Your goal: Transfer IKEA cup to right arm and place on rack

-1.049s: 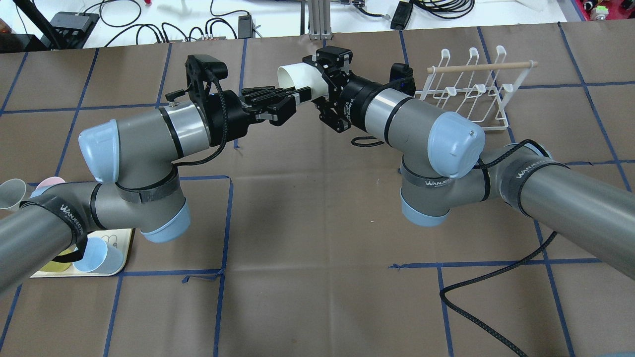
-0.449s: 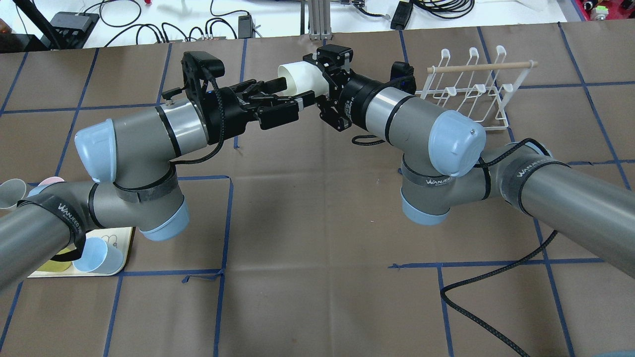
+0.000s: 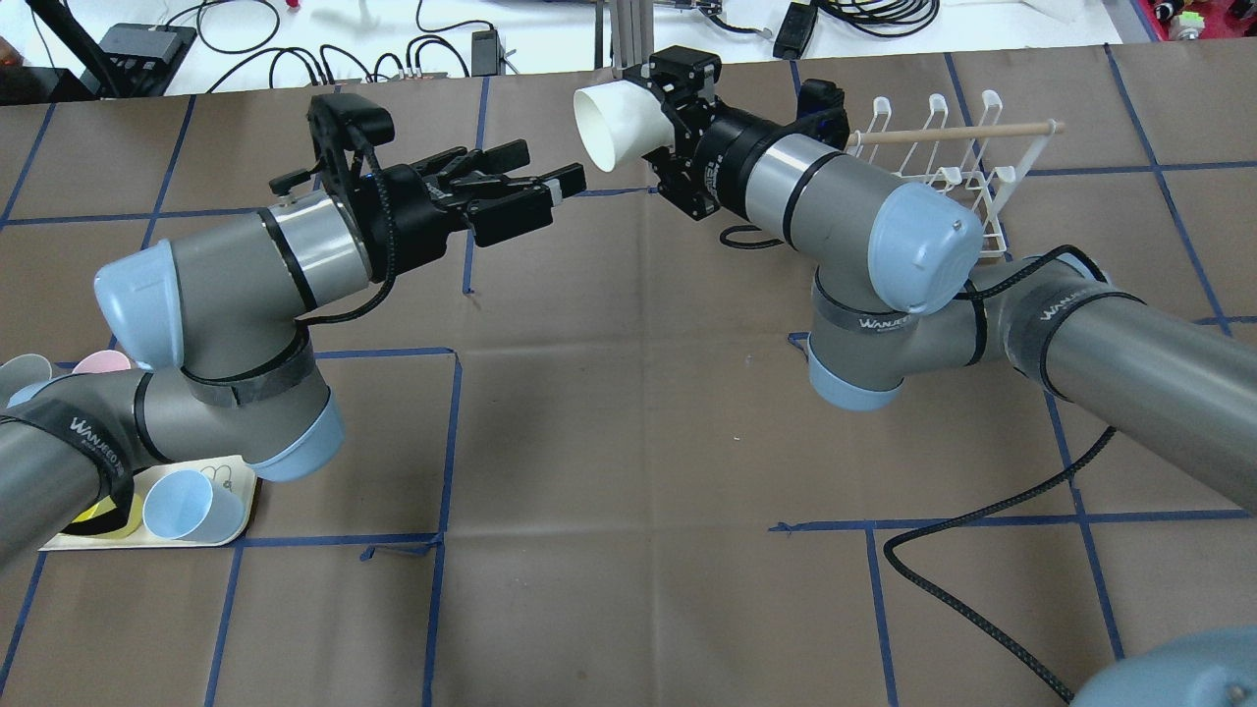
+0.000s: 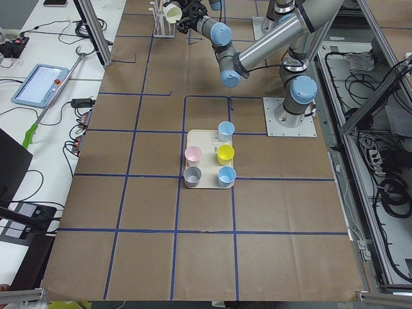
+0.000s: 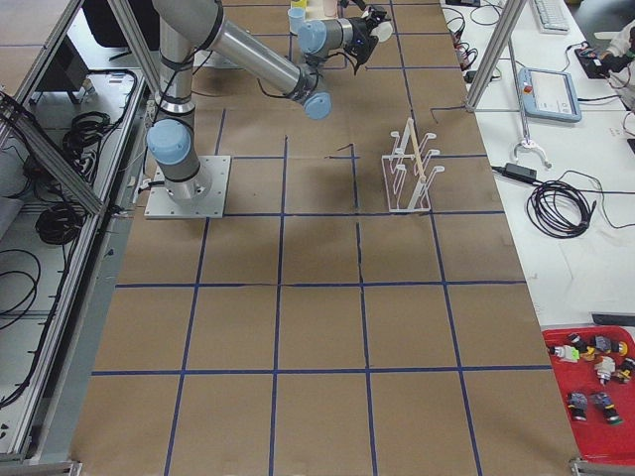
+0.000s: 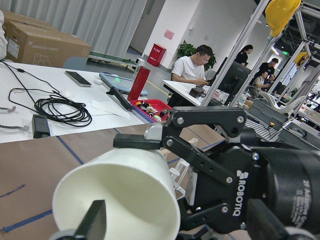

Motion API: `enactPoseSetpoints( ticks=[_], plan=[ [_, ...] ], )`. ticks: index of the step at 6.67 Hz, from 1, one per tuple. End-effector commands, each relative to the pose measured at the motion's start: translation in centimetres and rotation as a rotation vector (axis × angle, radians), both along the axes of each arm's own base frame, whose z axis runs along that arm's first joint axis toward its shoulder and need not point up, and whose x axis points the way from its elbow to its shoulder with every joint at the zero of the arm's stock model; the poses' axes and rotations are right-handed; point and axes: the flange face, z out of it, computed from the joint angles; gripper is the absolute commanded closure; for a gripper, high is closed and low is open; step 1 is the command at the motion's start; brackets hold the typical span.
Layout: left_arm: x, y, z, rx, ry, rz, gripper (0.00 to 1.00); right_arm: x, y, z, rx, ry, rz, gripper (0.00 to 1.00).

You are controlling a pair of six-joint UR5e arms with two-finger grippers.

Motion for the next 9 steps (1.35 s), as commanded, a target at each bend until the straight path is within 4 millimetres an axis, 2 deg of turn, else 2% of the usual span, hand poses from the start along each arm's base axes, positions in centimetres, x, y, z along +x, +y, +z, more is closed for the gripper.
enactPoseSetpoints(
  ticks=[1,2,4,5,6,7,8,9],
  plan=[
    [3.0,-0.8,-0.1,0.062,0.013,0.064,0.02,-5.5,-2.4,-0.1,-0.199,0.276,-0.006,0.73],
    [3.9,-2.4,-0.8,0.150,-0.024,0.150,0.02,-8.1,-3.3,-0.1,-0.302,0.445,0.006,0.73],
    [5.8,-5.7,-1.8,0.333,-0.143,0.330,0.02,-12.1,-4.7,-0.5,-0.488,0.922,0.001,0.75],
    [6.7,-7.3,-1.8,0.450,-0.237,0.423,0.02,-13.7,-5.3,-0.7,-0.599,1.121,-0.001,0.77],
    [7.2,-8.7,-1.8,0.578,-0.332,0.482,0.02,-14.7,-6.8,-1.2,-0.680,1.271,-0.015,0.77],
    [6.2,-9.4,-1.1,0.687,-0.463,0.517,0.02,-15.4,-7.7,-2.4,-0.737,1.398,-0.055,0.77],
    [4.6,-9.8,0.4,0.821,-0.617,0.515,0.02,-16.0,-8.0,-3.3,-0.750,1.507,-0.074,0.77],
    [3.9,-9.5,3.9,0.926,-0.705,0.490,0.02,-17.8,-8.4,-4.1,-0.726,1.553,-0.071,0.77]
  ],
)
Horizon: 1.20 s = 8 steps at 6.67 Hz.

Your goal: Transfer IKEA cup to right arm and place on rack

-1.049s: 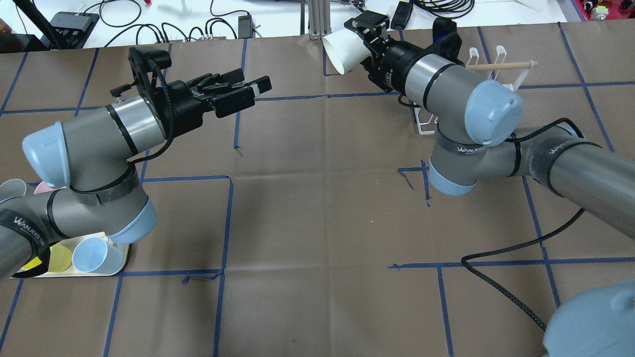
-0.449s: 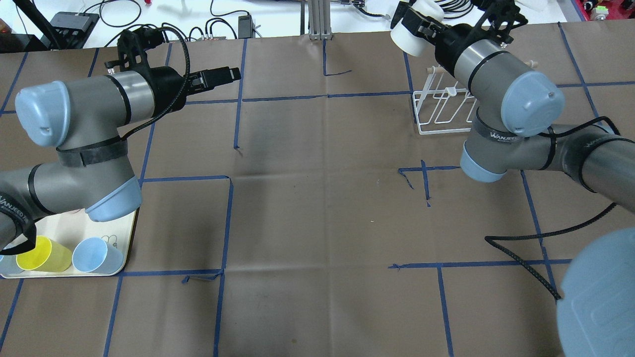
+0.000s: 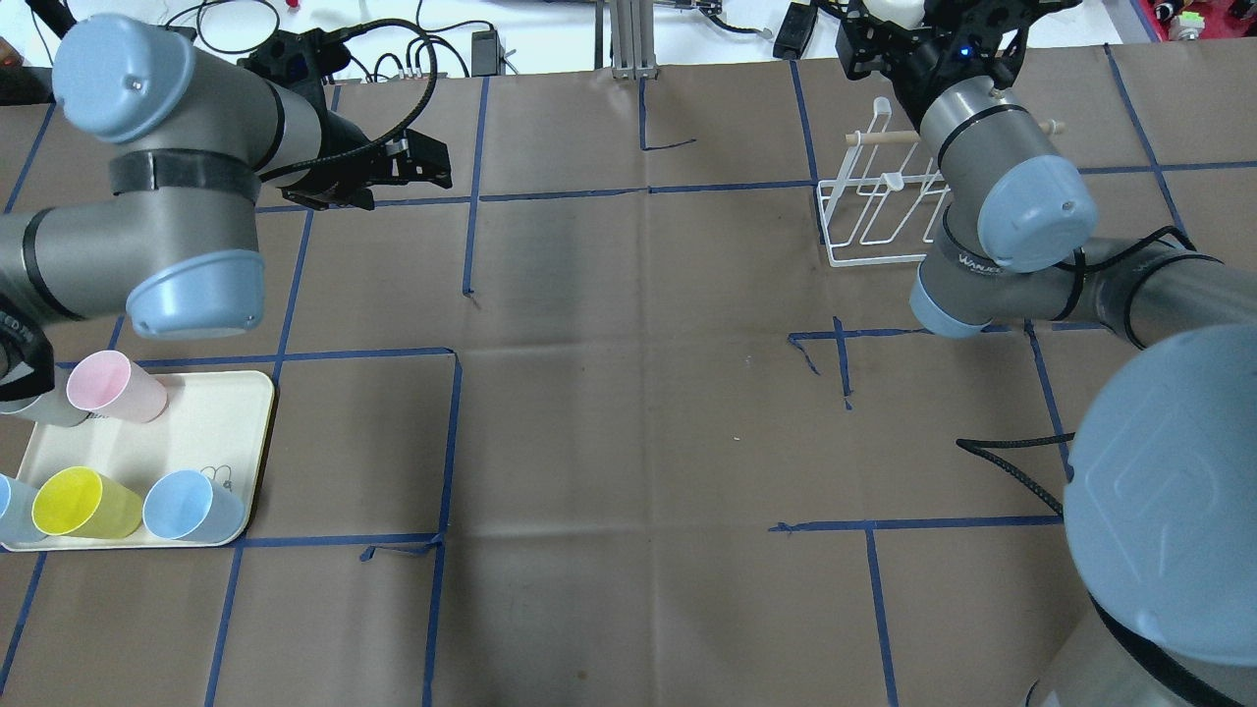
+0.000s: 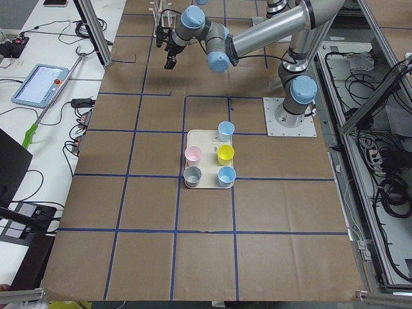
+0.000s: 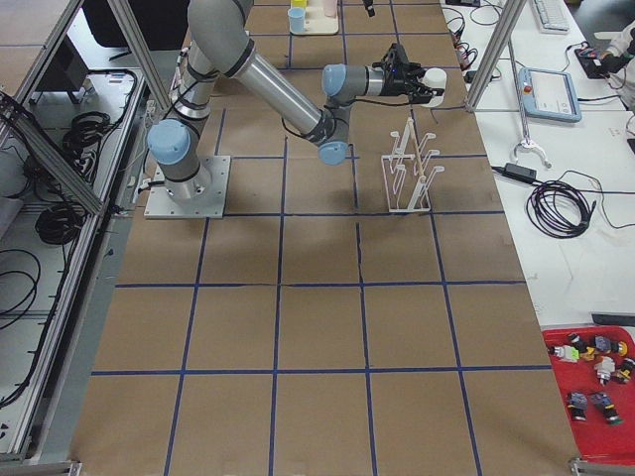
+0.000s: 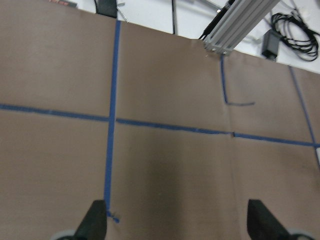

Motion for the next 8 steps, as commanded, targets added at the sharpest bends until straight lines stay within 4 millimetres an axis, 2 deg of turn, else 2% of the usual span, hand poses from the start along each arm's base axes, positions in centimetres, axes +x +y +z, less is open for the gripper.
enactPoseSetpoints(
  ticks=[1,2,4,6,7,8],
  plan=[
    [-0.9,1.0,6.6,0.277,-0.120,-0.037,0.02,-3.2,-1.3,-2.8,0.022,0.073,-0.058,0.76],
    [-0.2,2.0,8.7,0.349,-0.199,-0.057,0.02,-3.6,-1.9,-4.5,0.039,0.069,-0.062,0.76],
    [0.6,4.8,11.2,0.335,-0.229,-0.119,0.01,-3.7,-3.4,-5.2,0.027,0.069,-0.060,0.76],
    [0.5,5.0,11.6,0.324,-0.220,-0.122,0.01,-3.1,-3.6,-6.2,0.039,0.068,-0.048,0.76],
    [0.8,5.2,11.0,0.332,-0.225,-0.124,0.01,-2.2,-3.6,-6.6,0.048,0.064,-0.035,0.77],
    [3.5,5.8,9.9,0.357,-0.215,-0.078,0.01,-1.5,-3.6,-7.9,0.055,0.063,-0.024,0.77]
  ],
)
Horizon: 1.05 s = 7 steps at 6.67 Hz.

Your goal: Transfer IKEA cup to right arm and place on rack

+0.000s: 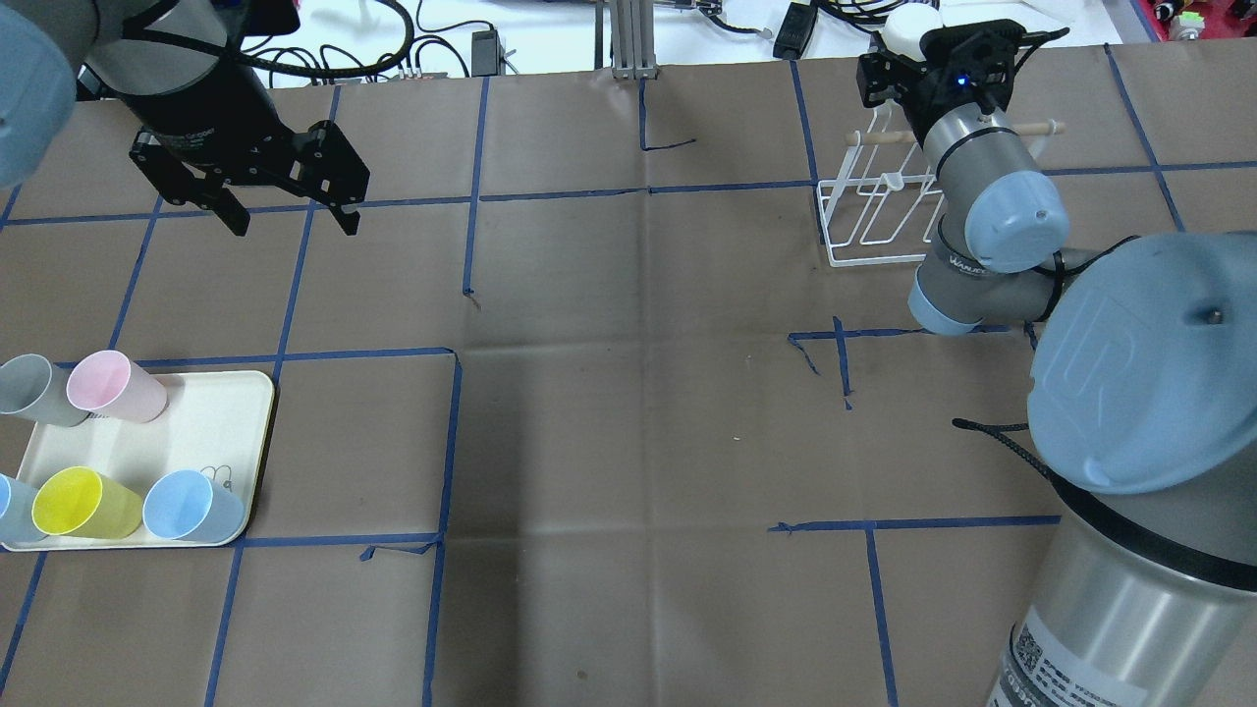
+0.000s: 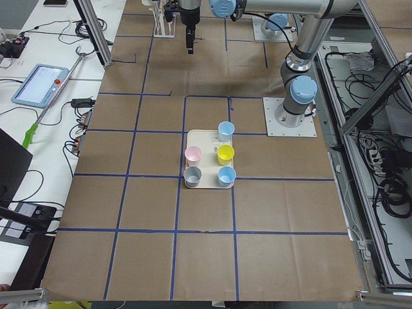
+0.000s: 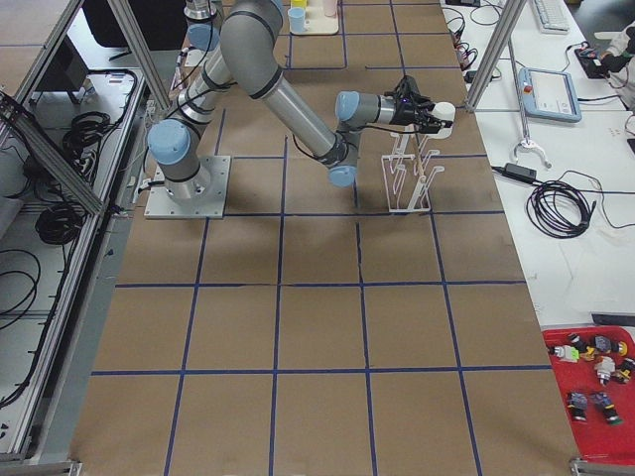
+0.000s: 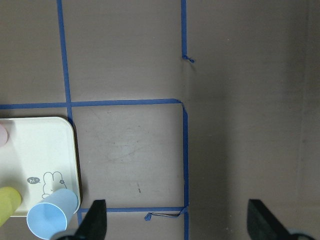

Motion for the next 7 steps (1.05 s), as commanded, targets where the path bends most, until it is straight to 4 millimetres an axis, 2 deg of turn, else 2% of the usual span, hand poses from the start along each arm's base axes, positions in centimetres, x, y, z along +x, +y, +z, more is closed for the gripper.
enactPoseSetpoints(
  ticks=[1,2,3,4,5,6,7],
  plan=[
    [6.1,1.9,-1.8,0.035,0.006,0.052,0.01,0.9,0.2,-1.8,0.020,-0.007,0.014,0.77],
    [9.7,4.0,-3.1,0.063,0.017,0.034,0.01,1.0,0.5,-2.2,0.034,-0.010,0.013,0.77],
    [11.8,6.1,-4.0,0.079,0.023,0.078,0.01,1.0,0.5,-2.7,0.045,-0.012,0.013,0.76],
    [12.6,7.7,-5.2,0.101,0.030,0.075,0.01,0.9,0.5,-3.2,0.054,-0.013,0.012,0.73],
    [14.5,9.2,-5.6,0.100,0.036,0.067,0.01,0.9,0.6,-2.9,0.044,0.000,0.016,0.42],
    [16.7,10.5,-6.7,0.118,0.053,0.066,0.01,0.8,0.6,-2.3,0.034,0.003,0.014,0.07],
    [17.9,11.0,-7.2,0.085,0.041,0.022,0.01,0.8,0.5,-2.3,0.038,0.001,0.014,0.01]
  ],
)
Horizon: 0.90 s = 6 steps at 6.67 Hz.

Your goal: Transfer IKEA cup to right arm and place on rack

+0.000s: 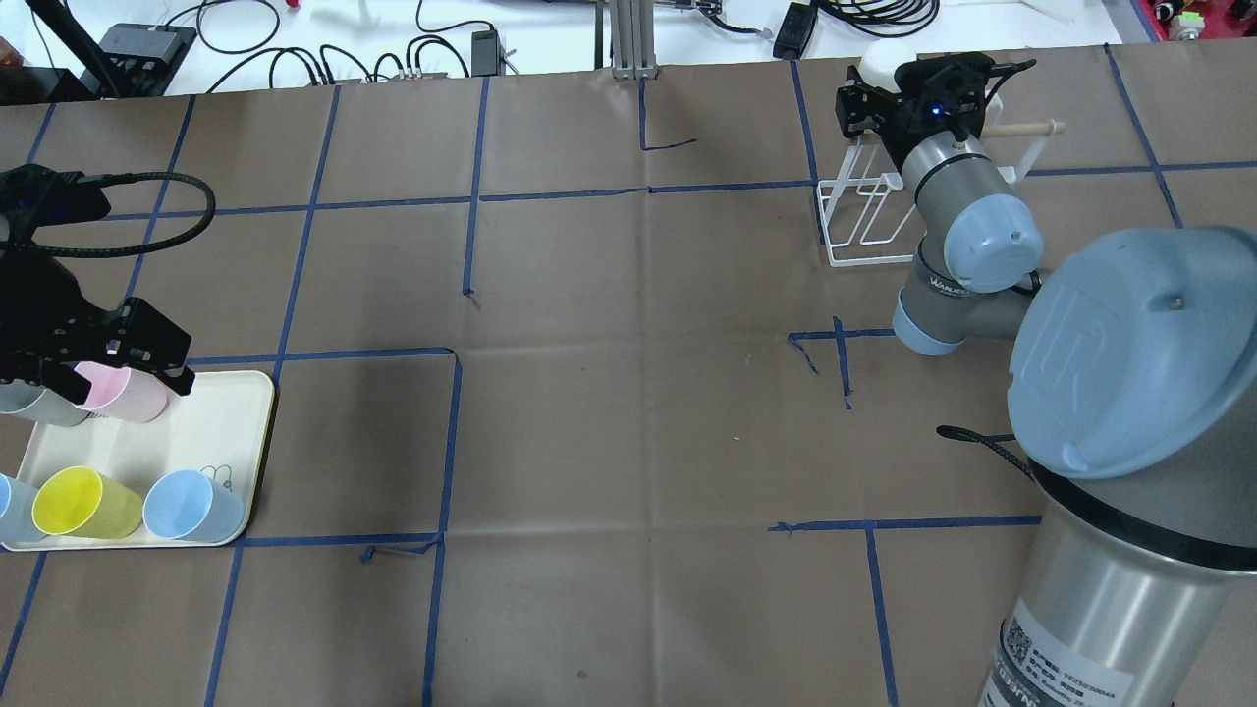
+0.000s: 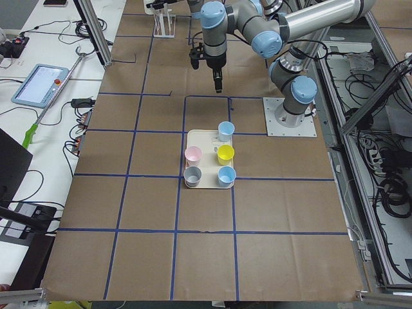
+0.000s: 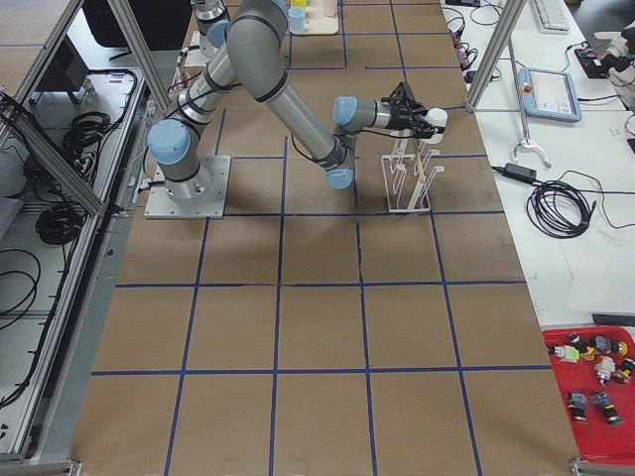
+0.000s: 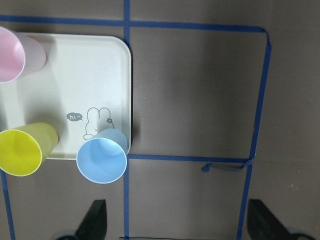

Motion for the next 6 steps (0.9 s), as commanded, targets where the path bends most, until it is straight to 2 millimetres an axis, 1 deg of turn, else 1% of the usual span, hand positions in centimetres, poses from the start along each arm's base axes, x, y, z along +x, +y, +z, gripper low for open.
enactPoseSetpoints(
  ticks=[1,2,3,4,5,6],
  plan=[
    [1.9,1.1,-1.3,-0.020,0.000,-0.041,0.01,0.0,-0.1,0.2,-0.002,0.000,0.001,0.00],
    [2.1,0.8,-2.1,-0.021,0.001,-0.059,0.02,0.0,-0.1,0.7,-0.010,0.001,0.001,0.00],
    [2.1,1.0,-4.1,-0.019,0.003,-0.062,0.02,0.0,-0.1,1.4,-0.023,0.002,0.002,0.00],
    [1.8,1.4,-7.3,-0.038,-0.008,-0.074,0.02,0.1,0.1,2.4,-0.035,-0.005,0.010,0.00],
    [1.3,2.4,-10.3,-0.037,-0.006,-0.083,0.02,0.3,0.6,5.1,-0.072,-0.008,0.017,0.01],
    [1.2,2.6,-11.8,-0.027,0.003,-0.083,0.02,0.6,1.2,7.5,-0.094,-0.006,0.020,0.00]
  ],
)
